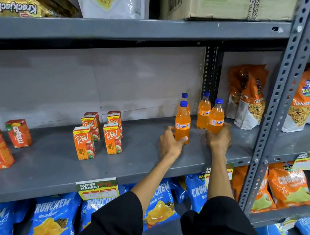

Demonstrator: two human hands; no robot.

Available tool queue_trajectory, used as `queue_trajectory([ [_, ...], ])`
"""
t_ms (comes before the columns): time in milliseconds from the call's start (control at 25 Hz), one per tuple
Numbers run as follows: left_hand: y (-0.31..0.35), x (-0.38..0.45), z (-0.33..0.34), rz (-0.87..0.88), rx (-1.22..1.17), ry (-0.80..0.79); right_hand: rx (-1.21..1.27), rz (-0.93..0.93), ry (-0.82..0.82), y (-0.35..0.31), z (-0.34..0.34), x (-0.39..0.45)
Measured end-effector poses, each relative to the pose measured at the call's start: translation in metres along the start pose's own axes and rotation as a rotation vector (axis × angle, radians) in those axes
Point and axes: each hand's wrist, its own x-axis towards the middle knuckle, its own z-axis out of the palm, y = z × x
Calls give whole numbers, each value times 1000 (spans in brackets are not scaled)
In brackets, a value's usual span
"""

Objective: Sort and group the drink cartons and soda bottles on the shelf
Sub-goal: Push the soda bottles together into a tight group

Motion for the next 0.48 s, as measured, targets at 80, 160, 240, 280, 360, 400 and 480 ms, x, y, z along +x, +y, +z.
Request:
queue_trajectory([
  [80, 1, 1, 8, 3, 3, 12, 35, -21, -49, 4, -2, 4],
  [160, 3, 2, 16, 8, 14, 19, 66, -58, -93, 7, -6, 8],
  [240, 5, 3, 22, 19, 36, 27, 81, -97, -130, 10, -10, 11],
  [280, 6, 4, 25, 27, 57, 34, 97, -104, -142, 10, -12, 12],
  [360, 7, 5, 30, 41, 83, 42, 127, -84, -156, 11, -13, 13],
  [400, 7, 5, 31, 44, 86, 44, 131, -72, -159, 10, -13, 12],
  [480, 7, 5, 32, 44, 94, 51, 132, -84, -152, 10, -13, 12],
])
